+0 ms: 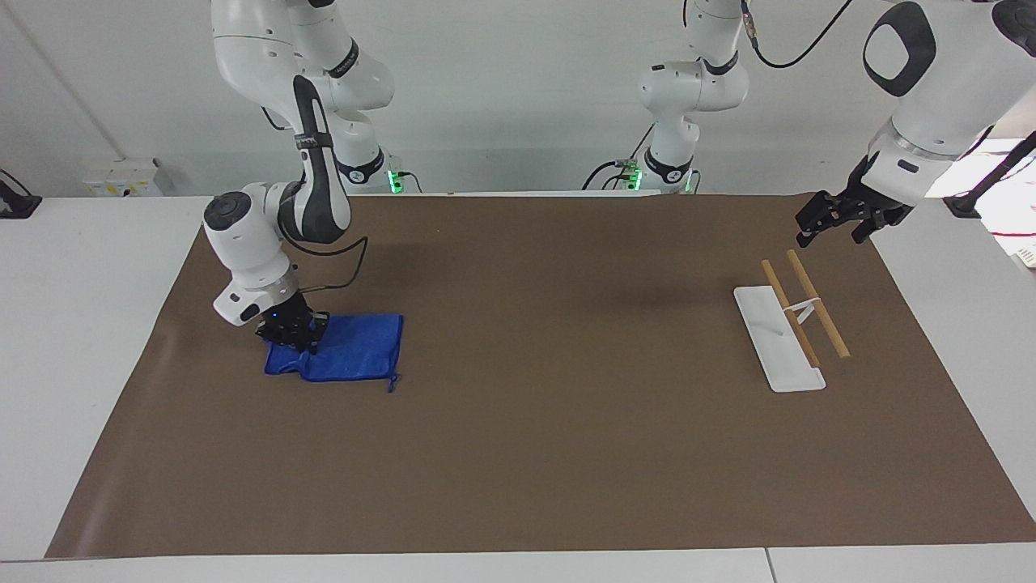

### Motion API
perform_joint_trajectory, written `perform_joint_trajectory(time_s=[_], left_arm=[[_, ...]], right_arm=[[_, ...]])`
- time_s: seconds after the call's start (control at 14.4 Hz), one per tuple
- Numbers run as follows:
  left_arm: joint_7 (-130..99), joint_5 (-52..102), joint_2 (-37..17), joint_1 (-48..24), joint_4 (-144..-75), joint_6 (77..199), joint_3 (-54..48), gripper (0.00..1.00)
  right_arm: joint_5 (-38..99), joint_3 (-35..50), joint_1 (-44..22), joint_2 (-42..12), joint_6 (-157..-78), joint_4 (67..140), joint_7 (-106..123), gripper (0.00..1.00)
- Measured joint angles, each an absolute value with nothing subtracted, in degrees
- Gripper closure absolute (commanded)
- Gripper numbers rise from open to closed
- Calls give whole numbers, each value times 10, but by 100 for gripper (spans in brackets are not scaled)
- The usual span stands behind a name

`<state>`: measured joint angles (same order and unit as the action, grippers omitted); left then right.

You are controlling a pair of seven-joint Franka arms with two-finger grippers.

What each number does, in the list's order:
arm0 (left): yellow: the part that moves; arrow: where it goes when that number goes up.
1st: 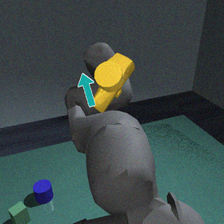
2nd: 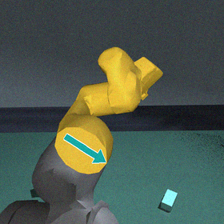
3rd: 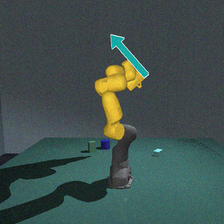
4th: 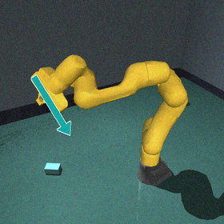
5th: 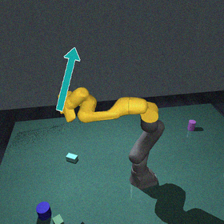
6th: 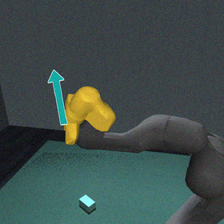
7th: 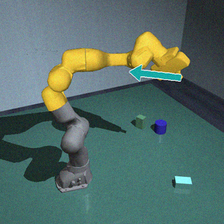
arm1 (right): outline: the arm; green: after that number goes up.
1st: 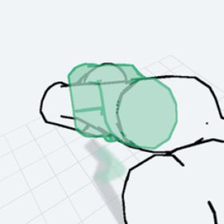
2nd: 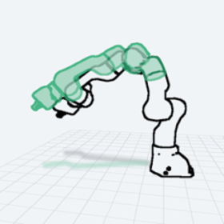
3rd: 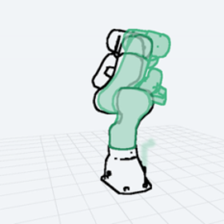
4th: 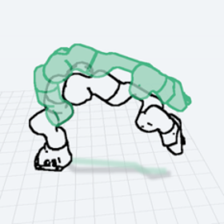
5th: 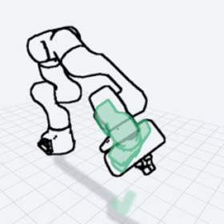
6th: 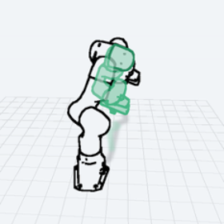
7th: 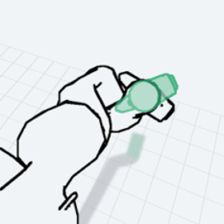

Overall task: Right arm passes towel to left arm to hang
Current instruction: 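Close the right gripper on the blue towel edge, then lift the towel with the right gripper while the left gripper reaches forward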

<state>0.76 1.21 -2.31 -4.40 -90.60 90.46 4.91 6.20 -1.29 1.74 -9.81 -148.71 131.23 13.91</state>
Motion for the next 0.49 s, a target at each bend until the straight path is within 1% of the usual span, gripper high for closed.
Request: perform_joint_trajectory(time_s=[0.07,0.21,0.49], left_arm=[[8,12,-23,-44,-906,905,49,0],[8,12,-23,-44,-906,905,49,0],[8,12,-23,-44,-906,905,49,0]], right_arm=[[62,-13,17,-98,-1478,1307,139,100],[63,-12,15,-98,-1433,1278,135,100],[65,-11,-17,-91,-1291,1163,64,100]])
